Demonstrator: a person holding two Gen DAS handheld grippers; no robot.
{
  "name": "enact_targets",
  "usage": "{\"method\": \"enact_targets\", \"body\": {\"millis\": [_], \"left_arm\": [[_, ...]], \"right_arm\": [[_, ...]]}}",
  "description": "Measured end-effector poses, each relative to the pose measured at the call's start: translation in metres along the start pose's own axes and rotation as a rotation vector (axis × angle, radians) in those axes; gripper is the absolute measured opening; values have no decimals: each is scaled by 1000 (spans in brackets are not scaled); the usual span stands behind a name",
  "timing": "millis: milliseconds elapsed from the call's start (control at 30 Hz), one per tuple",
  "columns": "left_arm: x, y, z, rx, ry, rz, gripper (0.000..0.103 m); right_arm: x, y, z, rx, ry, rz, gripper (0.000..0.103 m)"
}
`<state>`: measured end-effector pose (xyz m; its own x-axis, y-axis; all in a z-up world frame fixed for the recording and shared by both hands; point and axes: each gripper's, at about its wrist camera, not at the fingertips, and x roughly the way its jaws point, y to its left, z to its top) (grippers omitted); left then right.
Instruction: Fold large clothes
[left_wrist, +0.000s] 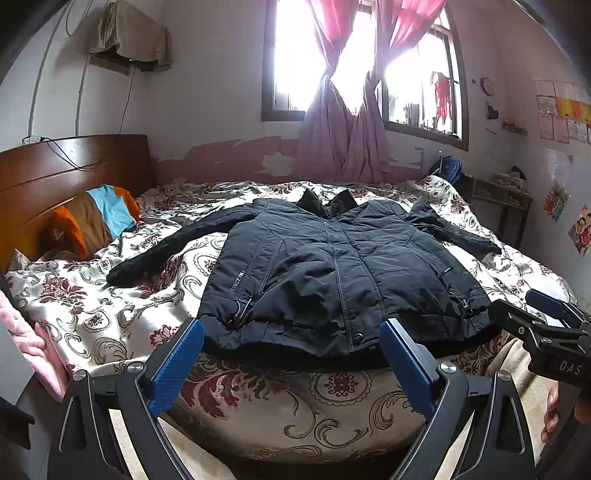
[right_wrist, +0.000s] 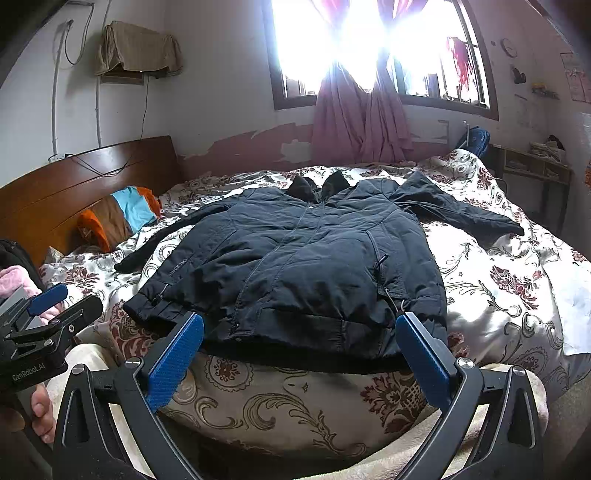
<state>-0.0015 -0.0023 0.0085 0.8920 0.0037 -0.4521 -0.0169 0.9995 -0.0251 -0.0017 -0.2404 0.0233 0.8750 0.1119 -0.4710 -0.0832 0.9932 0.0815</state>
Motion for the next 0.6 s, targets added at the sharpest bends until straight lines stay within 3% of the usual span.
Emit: {"method": "enact_targets", "body": {"millis": [200,367,600], "left_arm": [[0,0,0,0,2,1,96],[0,3,4,-6,25,-11,96],[31,11,-4,-15,150,-21,96]], "right_arm": [[2,-3,0,1,15,-5,102],[15,5,-4,20,84,-46,102],[40,-17,-8,69,195,-76,102]]}}
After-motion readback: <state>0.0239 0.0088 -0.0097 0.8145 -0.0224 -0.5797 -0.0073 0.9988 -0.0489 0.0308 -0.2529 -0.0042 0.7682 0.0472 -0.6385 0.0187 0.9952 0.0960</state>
